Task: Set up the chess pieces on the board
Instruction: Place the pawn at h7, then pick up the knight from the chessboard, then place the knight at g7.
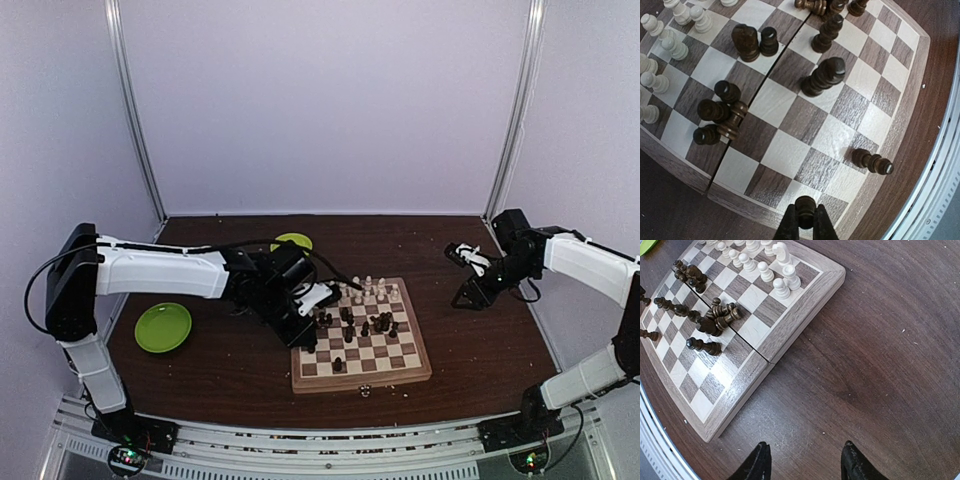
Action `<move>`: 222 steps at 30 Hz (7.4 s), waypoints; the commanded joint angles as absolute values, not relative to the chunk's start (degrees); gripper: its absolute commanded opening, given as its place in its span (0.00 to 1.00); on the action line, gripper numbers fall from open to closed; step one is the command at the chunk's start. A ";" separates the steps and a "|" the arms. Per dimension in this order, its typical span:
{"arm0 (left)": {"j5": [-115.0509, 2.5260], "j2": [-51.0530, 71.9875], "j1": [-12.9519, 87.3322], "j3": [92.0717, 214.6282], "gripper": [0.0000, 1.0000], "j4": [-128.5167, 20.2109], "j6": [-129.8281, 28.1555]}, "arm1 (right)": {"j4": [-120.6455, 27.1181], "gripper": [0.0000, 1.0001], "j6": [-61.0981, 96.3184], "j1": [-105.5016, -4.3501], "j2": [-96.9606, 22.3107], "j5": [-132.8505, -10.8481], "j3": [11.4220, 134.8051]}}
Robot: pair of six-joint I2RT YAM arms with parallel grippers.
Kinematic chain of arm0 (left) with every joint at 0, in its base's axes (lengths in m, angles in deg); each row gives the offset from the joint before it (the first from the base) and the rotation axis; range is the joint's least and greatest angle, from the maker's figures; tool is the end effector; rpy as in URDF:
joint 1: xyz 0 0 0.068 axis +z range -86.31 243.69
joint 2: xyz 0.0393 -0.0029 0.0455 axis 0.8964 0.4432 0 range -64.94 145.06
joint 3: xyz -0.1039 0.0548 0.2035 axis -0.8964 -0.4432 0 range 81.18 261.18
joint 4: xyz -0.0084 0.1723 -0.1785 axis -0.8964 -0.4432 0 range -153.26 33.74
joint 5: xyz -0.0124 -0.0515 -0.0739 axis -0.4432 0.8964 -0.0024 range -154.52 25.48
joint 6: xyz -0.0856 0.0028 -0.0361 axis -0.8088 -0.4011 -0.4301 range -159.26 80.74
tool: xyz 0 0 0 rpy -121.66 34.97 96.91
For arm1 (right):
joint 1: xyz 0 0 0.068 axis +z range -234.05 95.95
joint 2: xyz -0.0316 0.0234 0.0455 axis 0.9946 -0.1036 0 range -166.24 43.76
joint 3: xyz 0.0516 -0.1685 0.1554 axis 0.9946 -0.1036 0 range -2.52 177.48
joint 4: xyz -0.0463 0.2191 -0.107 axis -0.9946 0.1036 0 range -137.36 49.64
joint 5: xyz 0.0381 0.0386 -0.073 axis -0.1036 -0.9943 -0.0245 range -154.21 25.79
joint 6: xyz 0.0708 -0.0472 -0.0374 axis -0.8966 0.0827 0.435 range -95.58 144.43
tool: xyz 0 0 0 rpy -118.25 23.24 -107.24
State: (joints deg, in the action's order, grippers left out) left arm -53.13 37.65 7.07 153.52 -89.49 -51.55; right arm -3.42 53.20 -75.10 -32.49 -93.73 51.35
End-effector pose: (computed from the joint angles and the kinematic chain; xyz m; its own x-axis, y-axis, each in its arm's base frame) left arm 0.1888 -0.3166 0.1287 -0.6656 0.6309 -0.3986 0.7424 0.6140 -0.2678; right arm 0.2523 0.0814 0.1649 -0.6337 -0.5237 -0.5694 -0.7255 0.6579 0.2022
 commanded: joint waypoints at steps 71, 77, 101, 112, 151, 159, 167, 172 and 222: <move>-58.41 57.81 9.35 184.61 0.37 -94.74 -46.60 | -2.70 0.48 54.68 -73.48 -29.98 -91.45 51.98; -55.48 60.23 9.29 186.42 0.37 -94.53 -46.64 | -2.75 0.48 54.75 -73.42 -30.12 -90.89 51.91; -59.99 62.24 9.20 186.04 0.32 -95.42 -46.94 | -2.56 0.48 54.92 -73.45 -31.57 -90.40 52.02; -59.66 62.59 9.12 185.79 0.29 -96.07 -46.92 | -2.50 0.49 54.92 -73.33 -31.83 -90.22 52.13; -59.61 43.69 8.31 179.71 0.06 -103.80 -44.66 | -2.60 0.49 54.93 -72.46 -31.92 -89.31 52.01; -55.74 36.76 2.75 175.67 0.06 -111.78 -38.38 | -2.65 0.49 55.02 -72.45 -31.80 -88.66 52.06; -56.39 37.83 -1.75 171.24 0.06 -111.28 -39.79 | -2.66 0.49 55.01 -72.37 -32.10 -88.38 52.00; -57.36 40.14 -2.75 169.59 0.06 -109.26 -39.97 | -2.44 0.49 55.01 -72.36 -32.31 -88.25 52.13; -63.49 47.69 -2.71 170.37 0.34 -107.24 -40.27 | -1.43 0.51 55.76 -72.01 -33.88 -87.32 52.32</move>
State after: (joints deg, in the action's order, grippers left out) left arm -62.59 50.50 -2.53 168.93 -106.91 -40.23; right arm -2.04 55.36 -72.39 -33.45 -88.13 51.54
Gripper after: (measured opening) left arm 0.327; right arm 0.509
